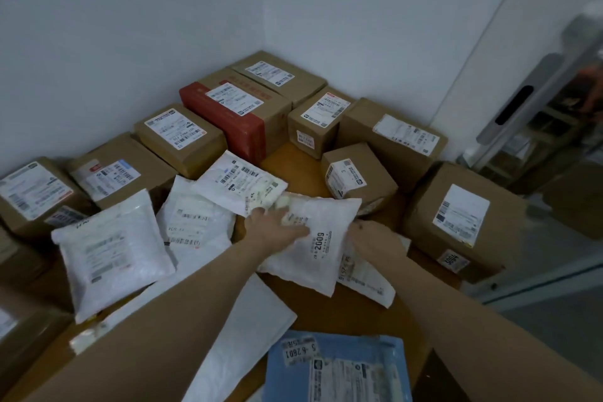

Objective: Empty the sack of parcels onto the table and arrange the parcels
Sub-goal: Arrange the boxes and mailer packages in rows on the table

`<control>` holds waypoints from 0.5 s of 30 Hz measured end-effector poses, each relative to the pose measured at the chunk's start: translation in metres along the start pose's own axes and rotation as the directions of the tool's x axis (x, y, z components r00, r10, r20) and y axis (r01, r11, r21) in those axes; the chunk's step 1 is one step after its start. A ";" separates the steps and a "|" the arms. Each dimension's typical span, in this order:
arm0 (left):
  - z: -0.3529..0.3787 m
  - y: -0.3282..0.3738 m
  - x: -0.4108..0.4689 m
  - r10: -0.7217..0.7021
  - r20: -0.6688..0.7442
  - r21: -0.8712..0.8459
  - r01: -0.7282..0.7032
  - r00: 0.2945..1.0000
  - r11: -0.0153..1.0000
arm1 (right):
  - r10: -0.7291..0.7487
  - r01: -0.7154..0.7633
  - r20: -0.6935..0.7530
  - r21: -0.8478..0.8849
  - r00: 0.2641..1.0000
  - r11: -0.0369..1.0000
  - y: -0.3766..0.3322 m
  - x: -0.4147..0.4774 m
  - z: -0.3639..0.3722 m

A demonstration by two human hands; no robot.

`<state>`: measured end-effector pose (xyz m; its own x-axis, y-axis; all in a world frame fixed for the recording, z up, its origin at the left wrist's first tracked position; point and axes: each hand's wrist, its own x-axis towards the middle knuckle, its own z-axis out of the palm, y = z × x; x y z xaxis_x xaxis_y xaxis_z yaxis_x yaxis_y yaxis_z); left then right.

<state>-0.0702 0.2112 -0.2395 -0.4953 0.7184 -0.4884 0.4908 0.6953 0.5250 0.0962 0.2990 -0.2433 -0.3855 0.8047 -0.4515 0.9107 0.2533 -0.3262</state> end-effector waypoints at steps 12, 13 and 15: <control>0.057 -0.024 -0.037 0.151 0.323 0.418 -0.284 0.934 0.863 | 0.000 0.058 0.152 -0.379 0.988 0.924 0.062 -0.033 0.016; 0.054 -0.023 -0.040 0.177 0.295 0.436 -0.297 0.939 0.850 | -0.025 0.053 0.080 -0.366 0.996 0.929 0.061 -0.035 0.017; 0.049 -0.027 -0.046 0.217 0.166 0.507 -0.272 0.962 0.818 | -0.185 0.137 -0.124 -0.323 0.975 0.937 0.053 -0.039 0.021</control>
<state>-0.0258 0.1606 -0.2654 -0.2507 0.8456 -0.4713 0.8995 0.3835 0.2095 0.1564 0.2692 -0.2602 -0.5261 0.8042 -0.2765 0.8480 0.5206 -0.0991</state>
